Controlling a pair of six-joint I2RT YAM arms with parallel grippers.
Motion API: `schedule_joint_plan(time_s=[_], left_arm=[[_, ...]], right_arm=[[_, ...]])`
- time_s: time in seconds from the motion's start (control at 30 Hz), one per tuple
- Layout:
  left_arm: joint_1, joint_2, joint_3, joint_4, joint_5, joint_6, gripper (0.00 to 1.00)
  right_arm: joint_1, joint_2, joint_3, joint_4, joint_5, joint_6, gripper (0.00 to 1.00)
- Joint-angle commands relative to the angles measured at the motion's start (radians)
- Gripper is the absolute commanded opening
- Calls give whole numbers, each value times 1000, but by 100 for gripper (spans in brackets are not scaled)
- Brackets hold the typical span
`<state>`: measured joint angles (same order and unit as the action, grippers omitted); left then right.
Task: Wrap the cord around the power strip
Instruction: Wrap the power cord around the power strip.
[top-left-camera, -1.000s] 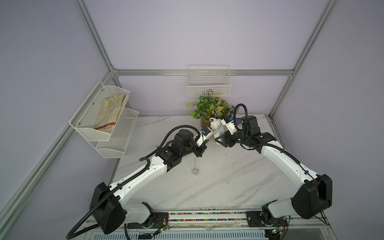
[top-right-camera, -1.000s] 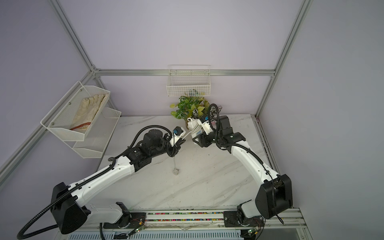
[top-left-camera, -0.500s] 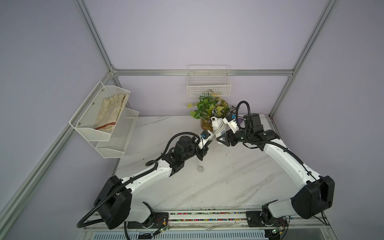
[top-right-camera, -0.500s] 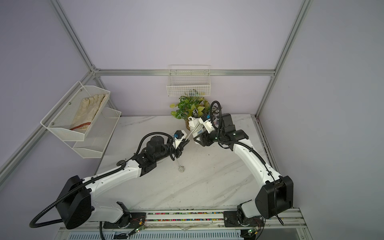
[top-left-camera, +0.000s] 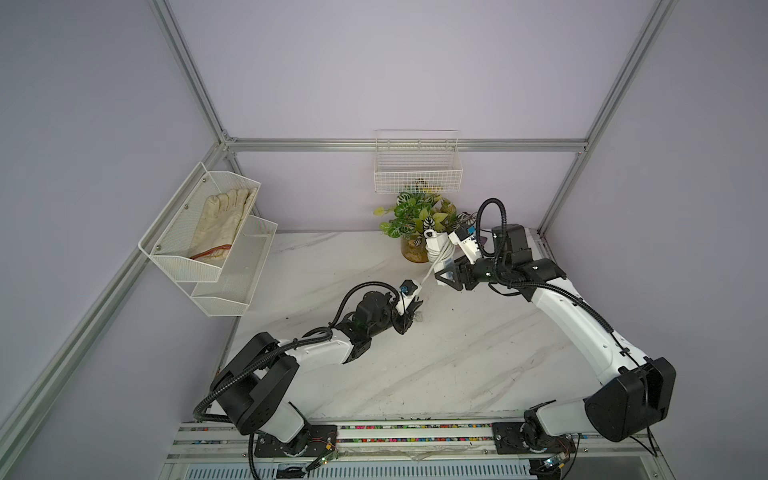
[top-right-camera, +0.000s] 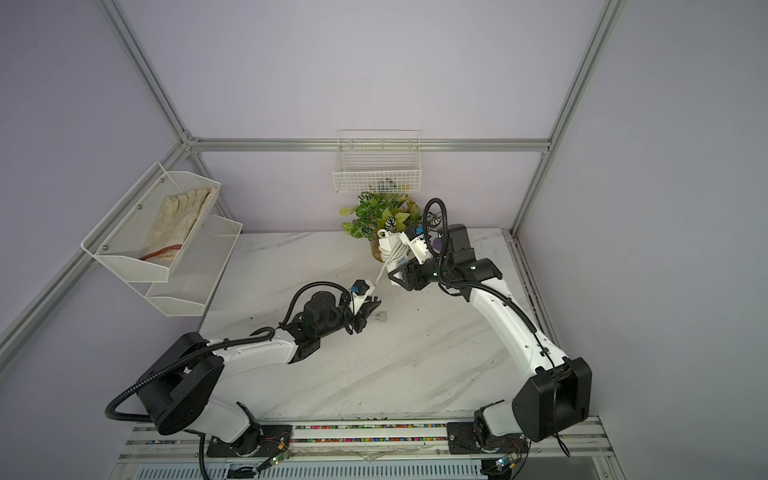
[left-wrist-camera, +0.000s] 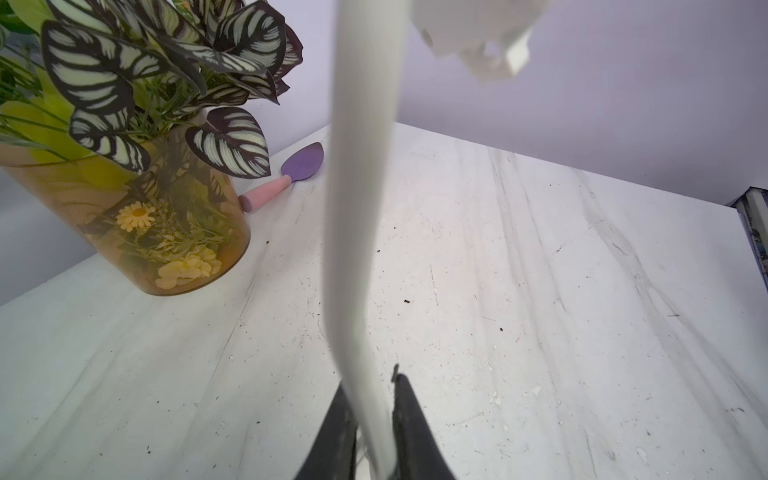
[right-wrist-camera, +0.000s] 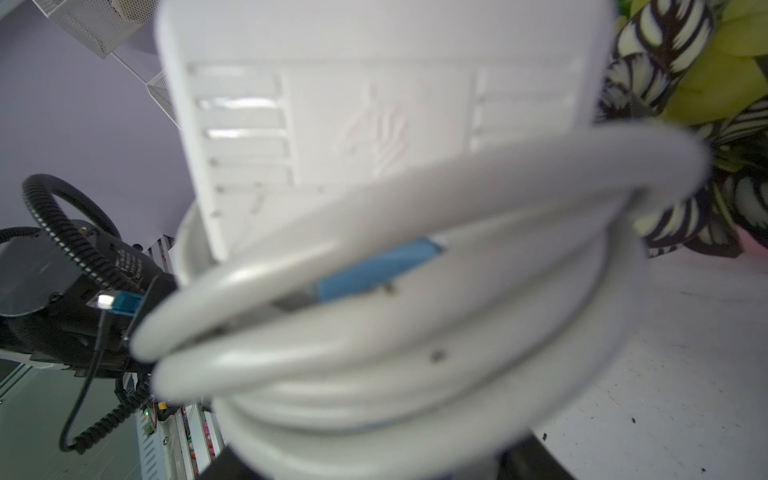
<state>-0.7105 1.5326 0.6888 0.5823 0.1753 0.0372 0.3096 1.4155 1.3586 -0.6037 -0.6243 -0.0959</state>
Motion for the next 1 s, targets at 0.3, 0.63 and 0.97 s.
schedule_joint_plan(time_s=[0.3, 0.63, 0.97], left_arm=[[-6, 118, -12, 243, 32, -72, 17], [3, 149, -31, 309, -15, -75, 0], [158, 169, 198, -92, 148, 109, 0]], right_arm=[[-4, -25, 74, -8, -49, -32, 0], [-3, -40, 86, -30, -112, -63, 0], [0, -108, 37, -125, -404, -346, 0]])
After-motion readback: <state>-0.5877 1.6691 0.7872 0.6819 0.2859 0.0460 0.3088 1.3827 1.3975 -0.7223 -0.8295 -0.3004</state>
